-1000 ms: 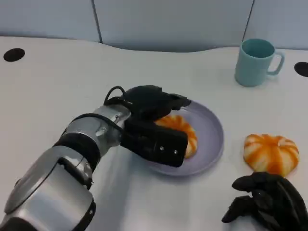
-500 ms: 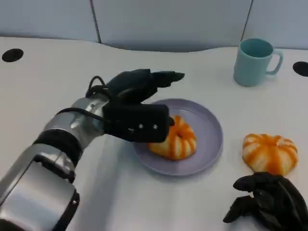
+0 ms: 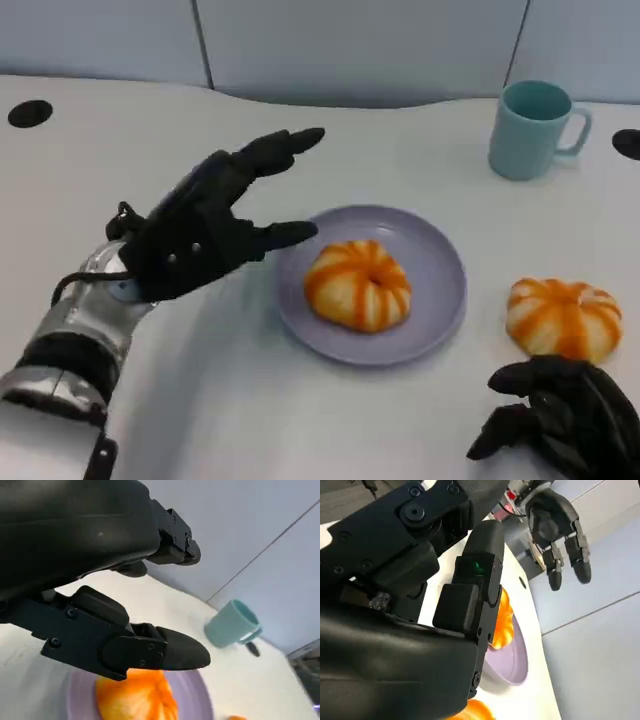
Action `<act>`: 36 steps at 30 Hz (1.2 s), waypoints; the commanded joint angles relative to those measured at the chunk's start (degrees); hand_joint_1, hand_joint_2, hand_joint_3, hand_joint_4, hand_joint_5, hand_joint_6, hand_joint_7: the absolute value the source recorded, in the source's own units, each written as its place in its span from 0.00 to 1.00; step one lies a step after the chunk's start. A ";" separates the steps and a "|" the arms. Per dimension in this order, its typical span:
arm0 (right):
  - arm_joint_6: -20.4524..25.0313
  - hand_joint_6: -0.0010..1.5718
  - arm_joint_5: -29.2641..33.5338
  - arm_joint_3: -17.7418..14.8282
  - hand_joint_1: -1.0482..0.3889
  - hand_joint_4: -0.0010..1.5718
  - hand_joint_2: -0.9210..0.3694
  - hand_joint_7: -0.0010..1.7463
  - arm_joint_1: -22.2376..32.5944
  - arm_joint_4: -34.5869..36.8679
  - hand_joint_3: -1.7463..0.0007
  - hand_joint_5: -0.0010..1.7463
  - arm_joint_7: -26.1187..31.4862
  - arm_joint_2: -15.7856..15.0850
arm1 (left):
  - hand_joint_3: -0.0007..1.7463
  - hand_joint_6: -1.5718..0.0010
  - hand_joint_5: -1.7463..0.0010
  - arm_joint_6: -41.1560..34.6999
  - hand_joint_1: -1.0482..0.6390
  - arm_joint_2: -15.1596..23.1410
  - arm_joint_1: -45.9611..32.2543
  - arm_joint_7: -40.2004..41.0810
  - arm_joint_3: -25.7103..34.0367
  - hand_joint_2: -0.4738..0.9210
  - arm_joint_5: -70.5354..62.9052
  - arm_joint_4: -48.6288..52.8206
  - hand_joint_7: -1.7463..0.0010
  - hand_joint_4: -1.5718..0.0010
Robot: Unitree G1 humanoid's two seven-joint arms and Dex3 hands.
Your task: Grasp the bread from the table and place it into the plate.
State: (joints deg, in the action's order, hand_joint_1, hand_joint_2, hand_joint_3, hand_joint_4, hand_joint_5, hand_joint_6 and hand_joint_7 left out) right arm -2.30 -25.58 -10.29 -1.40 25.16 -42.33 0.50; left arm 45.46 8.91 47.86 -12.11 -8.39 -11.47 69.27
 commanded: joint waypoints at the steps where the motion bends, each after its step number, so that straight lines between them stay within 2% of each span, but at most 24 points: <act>1: -1.55 0.97 -0.04 -0.62 0.03 1.00 0.15 0.01 0.26 -0.38 1.00 0.23 1.54 -0.03 | 0.18 0.79 0.72 0.25 0.19 -0.89 -4.80 -8.67 5.48 1.00 9.36 -4.75 0.97 0.89; 5: -1.78 0.98 -0.01 -0.59 0.02 1.00 0.15 0.01 0.51 -0.76 1.00 0.24 2.84 0.34 | 0.14 0.76 0.72 -1.47 0.26 -1.64 -10.16 -12.48 8.26 1.00 14.78 -11.07 0.97 0.83; 7: -1.41 0.98 -0.05 -0.53 0.02 1.00 0.15 0.01 0.60 -1.10 1.00 0.24 3.37 0.35 | 0.13 0.73 0.73 -2.81 0.30 -2.42 -13.77 -12.72 9.53 1.00 17.05 -15.07 0.97 0.77; 10: -1.32 0.98 -0.30 -0.60 0.02 1.00 0.15 0.01 0.59 -1.20 1.00 0.24 3.54 0.34 | 0.14 0.67 0.70 -7.05 0.30 -4.56 -19.49 -13.34 11.96 1.00 22.49 -21.72 0.96 0.69; 17: -1.24 0.97 -0.61 -0.75 0.03 0.99 0.15 0.01 0.18 -0.77 1.00 0.24 3.08 0.00 | 0.14 0.59 0.54 -15.33 0.34 -7.35 -29.83 -14.31 15.32 1.00 30.80 -35.63 0.96 0.67; 24: -1.55 0.98 -0.06 -0.51 0.03 0.99 0.15 0.01 -0.36 -0.28 1.00 0.24 3.45 -0.04 | 0.13 0.53 0.48 -18.45 0.39 -10.61 -37.92 -12.17 16.87 1.00 33.75 -44.59 0.94 0.63; 27: -2.15 0.98 0.17 -0.40 0.02 1.00 0.15 0.01 -0.65 0.26 1.00 0.25 3.42 0.20 | 0.13 0.50 0.46 -23.21 0.40 -12.17 -43.04 -9.93 17.08 1.00 34.96 -50.20 0.93 0.60; 32: -2.46 0.98 0.43 -0.21 0.02 1.00 0.14 0.01 -0.63 0.28 1.00 0.26 3.60 0.21 | 0.14 0.49 0.44 -27.41 0.40 -11.91 -46.58 -9.42 17.12 1.00 34.48 -54.23 0.92 0.58; 33: -2.45 0.98 0.46 -0.17 0.01 1.00 0.14 0.01 -0.57 0.17 1.00 0.26 3.67 0.23 | 0.15 0.44 0.39 -28.10 0.40 -11.51 -47.23 -9.88 17.15 1.00 34.47 -54.49 0.89 0.57; 36: -1.87 0.98 -0.05 -0.11 0.02 1.00 0.15 0.01 -0.36 -0.24 1.00 0.25 3.19 0.25 | 0.14 0.38 0.33 -31.22 0.41 -10.13 -49.12 -10.22 17.32 1.00 34.35 -55.58 0.86 0.54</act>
State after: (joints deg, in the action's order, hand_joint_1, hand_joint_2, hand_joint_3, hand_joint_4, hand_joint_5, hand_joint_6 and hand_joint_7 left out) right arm -4.19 -25.24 -10.17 -1.85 25.27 -39.04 1.41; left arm 16.33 -3.02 0.58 -22.03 8.33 22.66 14.84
